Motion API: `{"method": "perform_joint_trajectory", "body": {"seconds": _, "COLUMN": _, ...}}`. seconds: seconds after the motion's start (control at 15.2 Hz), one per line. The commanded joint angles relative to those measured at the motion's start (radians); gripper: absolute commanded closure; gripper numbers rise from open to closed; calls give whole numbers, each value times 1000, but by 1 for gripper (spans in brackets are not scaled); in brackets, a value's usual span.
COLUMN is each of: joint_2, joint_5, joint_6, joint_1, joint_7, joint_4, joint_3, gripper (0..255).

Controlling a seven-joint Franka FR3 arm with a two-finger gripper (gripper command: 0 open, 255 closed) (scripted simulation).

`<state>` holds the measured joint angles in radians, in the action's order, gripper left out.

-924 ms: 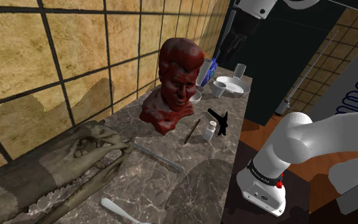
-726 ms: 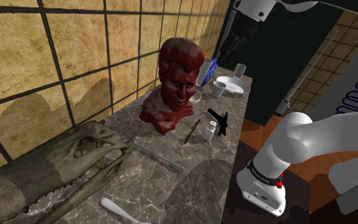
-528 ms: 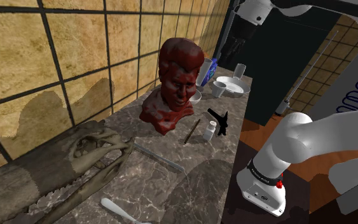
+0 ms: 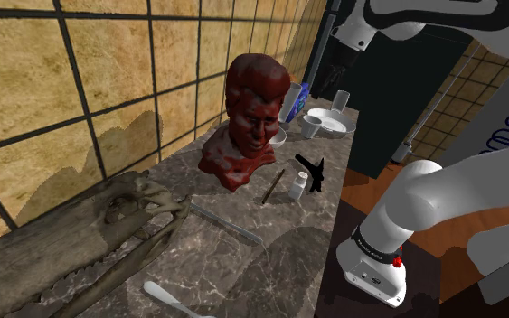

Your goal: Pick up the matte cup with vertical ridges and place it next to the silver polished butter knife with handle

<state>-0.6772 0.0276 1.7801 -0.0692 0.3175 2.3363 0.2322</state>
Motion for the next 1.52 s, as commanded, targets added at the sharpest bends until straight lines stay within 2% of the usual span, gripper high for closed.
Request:
{"method": "perform_joint_trajectory", "body": {"seconds": 0.0, "joint_2": 53, "joint_5": -8, "joint_6": 26, "joint_1": -5, "joint_7": 54, "joint_4": -17, "joint_3": 49, "gripper": 0}}
{"method": "perform_joint_trajectory", "body": {"seconds": 0.4, "joint_2": 213, "joint_5": -3, "joint_6": 89, "joint_1": -8, "joint_7": 210, "joint_4": -80, "joint_3": 187, "gripper": 0}}
{"method": "perform_joint_trajectory", "body": {"seconds": 0.73, "joint_2": 381, "joint_5": 45, "joint_6": 126, "joint_1": -2, "joint_7": 355, "joint_4": -167, "joint_3": 301, "gripper": 0}}
{"method": "perform_joint_trajectory", "body": {"seconds": 1.12, "joint_2": 629, "joint_5": 176, "joint_6": 134, "joint_1": -11, "joint_7": 556, "joint_4": -314, "joint_3": 419, "gripper": 0}}
{"method": "perform_joint_trajectory", "body": {"seconds": 1.45, "joint_2": 869, "joint_5": 326, "joint_6": 95, "joint_1": -80, "joint_7": 722, "joint_4": -478, "joint_3": 460, "gripper": 0}}
